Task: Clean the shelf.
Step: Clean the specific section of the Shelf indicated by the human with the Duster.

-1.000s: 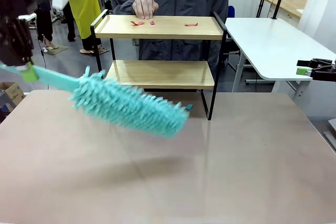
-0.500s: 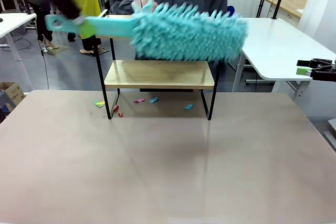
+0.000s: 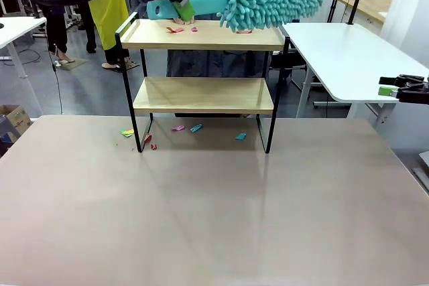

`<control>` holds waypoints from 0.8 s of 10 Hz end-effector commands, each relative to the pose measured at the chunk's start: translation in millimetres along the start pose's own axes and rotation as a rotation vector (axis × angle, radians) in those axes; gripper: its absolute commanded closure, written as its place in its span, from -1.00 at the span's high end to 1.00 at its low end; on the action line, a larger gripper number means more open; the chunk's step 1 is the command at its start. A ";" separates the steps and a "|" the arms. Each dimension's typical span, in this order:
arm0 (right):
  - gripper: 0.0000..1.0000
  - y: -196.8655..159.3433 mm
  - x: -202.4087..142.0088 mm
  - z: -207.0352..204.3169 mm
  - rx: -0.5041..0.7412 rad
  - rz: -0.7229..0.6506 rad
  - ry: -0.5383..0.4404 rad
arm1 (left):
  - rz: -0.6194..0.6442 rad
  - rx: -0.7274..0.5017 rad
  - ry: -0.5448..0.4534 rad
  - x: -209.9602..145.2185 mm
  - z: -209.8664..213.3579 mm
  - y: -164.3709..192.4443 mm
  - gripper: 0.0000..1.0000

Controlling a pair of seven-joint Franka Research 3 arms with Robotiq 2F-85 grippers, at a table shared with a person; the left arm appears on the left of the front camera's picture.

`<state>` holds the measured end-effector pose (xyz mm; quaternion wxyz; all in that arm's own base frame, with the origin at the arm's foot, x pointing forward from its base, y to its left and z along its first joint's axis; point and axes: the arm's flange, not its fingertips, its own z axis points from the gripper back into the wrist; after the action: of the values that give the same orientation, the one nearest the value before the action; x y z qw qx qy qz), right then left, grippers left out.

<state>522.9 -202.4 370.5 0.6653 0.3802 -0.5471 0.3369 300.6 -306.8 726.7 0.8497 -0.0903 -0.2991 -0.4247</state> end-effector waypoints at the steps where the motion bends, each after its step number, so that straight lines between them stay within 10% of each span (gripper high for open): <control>1: 1.00 0.9 3.9 -1.1 0.000 0.007 -0.003 | -0.023 -0.017 -0.021 -12.2 15.5 -1.8 -0.74; 8: 1.00 0.9 3.9 -1.1 0.000 0.007 -0.003 | 0.257 0.269 -0.033 70.9 -57.7 -44.3 -0.74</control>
<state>522.9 -202.5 370.6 0.6653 0.3802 -0.5471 0.3369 319.5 -380.4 702.5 0.8847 -0.0594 -0.3374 -0.3162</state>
